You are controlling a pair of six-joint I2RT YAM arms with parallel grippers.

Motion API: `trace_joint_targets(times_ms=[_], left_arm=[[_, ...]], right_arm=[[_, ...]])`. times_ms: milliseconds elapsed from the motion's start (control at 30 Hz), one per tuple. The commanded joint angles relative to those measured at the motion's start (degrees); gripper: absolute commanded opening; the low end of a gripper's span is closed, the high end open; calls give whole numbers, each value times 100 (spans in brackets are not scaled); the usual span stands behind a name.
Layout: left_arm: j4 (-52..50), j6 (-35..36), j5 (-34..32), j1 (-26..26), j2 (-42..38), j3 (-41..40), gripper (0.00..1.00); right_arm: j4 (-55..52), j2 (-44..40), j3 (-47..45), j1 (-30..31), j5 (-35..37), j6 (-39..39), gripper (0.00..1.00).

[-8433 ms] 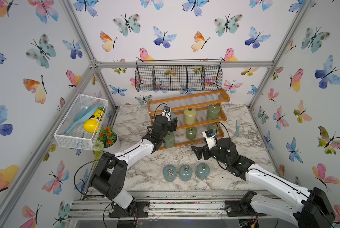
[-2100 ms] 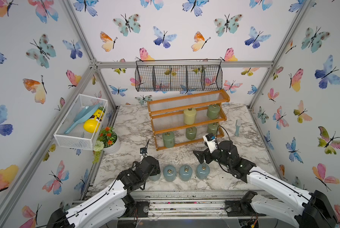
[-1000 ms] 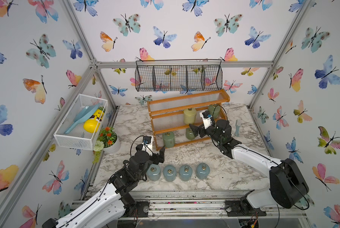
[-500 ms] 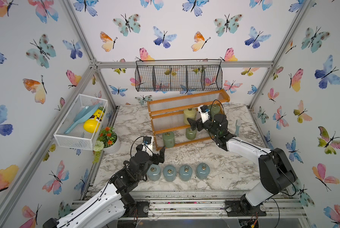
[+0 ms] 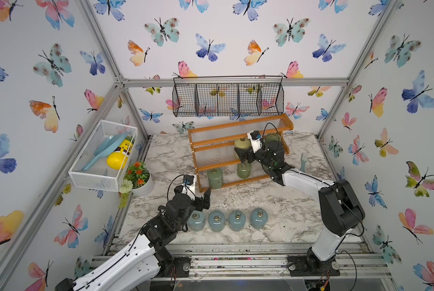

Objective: Remove the tea canisters from the shelf
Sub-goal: Pick up the tea canister from the shelf.

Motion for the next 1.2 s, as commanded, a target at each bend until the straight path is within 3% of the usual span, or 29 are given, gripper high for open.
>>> trace_joint_targets(times_ms=[0,400,633,867,1167], left_arm=[[140,41,30,41,-78,-44,98],[126,24,15,45,-165,-100,98],[69,-28,-23,63,-274,-145,98],[47,-73,-73,61,-435,-208,98],[46,-82,-69,59,-493,-251,98]], right_arm=[[96,179,254,-36,-166,47,100],[-24,581,672,-80,-196,34,100],[-135,539,702,-85,-290,-4,91],[-291,241,532,-89,-353,-104,82],[-690,-493,201,-85,-407,-197,79]])
